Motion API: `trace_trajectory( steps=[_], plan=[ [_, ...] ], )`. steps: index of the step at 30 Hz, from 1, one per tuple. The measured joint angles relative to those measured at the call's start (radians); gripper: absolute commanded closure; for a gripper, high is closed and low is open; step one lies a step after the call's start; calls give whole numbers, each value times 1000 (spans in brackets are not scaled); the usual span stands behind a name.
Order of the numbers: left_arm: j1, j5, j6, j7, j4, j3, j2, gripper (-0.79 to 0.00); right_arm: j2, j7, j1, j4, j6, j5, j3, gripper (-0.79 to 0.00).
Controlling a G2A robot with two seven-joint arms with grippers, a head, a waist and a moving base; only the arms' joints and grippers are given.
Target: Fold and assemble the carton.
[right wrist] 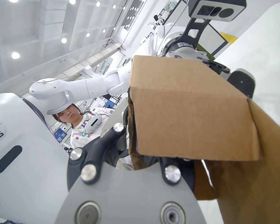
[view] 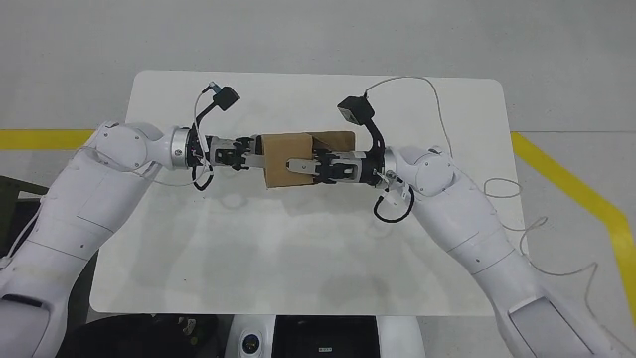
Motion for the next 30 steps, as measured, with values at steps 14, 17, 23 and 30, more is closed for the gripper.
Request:
trace_trajectory(
  steps=[14, 17, 23, 30],
  plan=[
    [-4, -9, -3, 3, 3, 16, -3, -785, -4, 3, -4, 5, -4, 8, 3, 0],
    [-4, -12, -4, 3, 1, 21, -5, -785, -5, 4, -5, 5, -3, 10, 4, 0],
    [-7, -17, -3, 3, 4, 27, -6, -785, -6, 5, -8, 8, -4, 11, 5, 0],
    [-7, -3, -6, 6, 18, 14, 1, -785, -2, 19, -10, 37, 36, -18, 14, 0]
  ],
)
